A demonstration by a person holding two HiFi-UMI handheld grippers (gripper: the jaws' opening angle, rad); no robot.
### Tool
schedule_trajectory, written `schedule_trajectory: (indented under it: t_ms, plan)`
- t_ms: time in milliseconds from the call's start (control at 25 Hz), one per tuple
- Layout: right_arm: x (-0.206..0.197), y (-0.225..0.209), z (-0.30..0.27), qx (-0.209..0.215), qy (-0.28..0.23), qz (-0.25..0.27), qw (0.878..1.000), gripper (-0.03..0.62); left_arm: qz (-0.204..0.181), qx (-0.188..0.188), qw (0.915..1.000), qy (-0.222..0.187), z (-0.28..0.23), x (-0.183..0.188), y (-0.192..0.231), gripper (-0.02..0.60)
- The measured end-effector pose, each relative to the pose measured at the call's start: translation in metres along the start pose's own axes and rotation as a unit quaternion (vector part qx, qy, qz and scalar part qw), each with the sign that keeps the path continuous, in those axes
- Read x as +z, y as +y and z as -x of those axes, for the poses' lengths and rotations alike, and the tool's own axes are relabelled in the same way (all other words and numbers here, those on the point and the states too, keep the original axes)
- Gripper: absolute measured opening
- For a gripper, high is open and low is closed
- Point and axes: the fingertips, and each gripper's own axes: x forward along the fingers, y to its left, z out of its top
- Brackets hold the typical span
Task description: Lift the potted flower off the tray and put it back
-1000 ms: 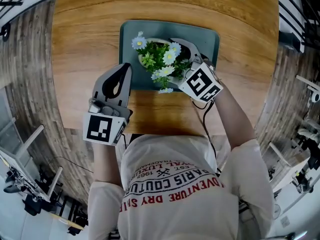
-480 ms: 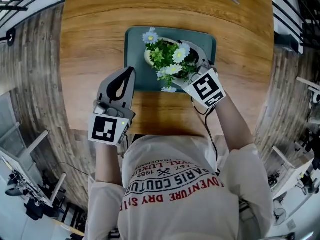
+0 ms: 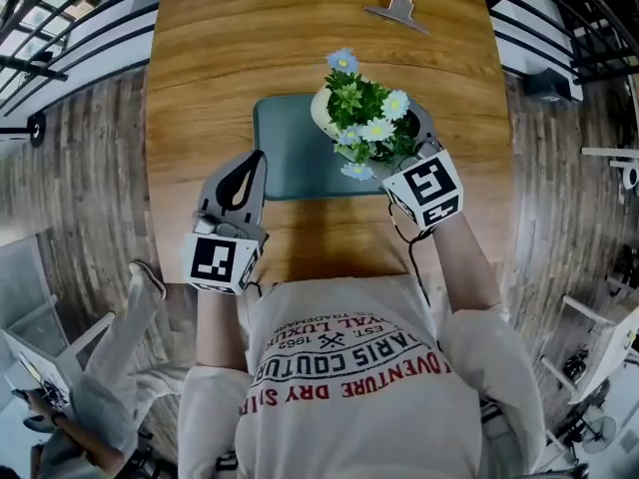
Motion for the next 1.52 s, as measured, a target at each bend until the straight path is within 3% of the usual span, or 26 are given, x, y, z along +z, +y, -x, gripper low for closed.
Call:
schedule_trajectory:
  t_ms: [320,680,1320,1520]
  plan:
    - [0.044,-0.018,0.064,-0.074,-0.049,-0.025,0.996,0.479,-0.037,-0.007,0.9986,-0.038,0.006,0.043,-0.005,0.012]
    - [0.049,-0.022,0.123,-0.131,-0.074,-0.036,0.988,0.479,-0.066,-0.01,0.9943,-0.082,0.014,0.083,-0.017,0.012]
    - [0.037,-0.015,0.119,-0.119,-0.065,-0.037,0.99,0.479,-0.066,-0.003,0.9936,-0.092,0.027,0.085,-0.025,0.012]
    - [0.02,-0.016,0.099,-0.103,-0.043,-0.035,0.993,0.479,-0.048,-0.001,0.995,-0.088,0.02,0.076,-0.029,0.012]
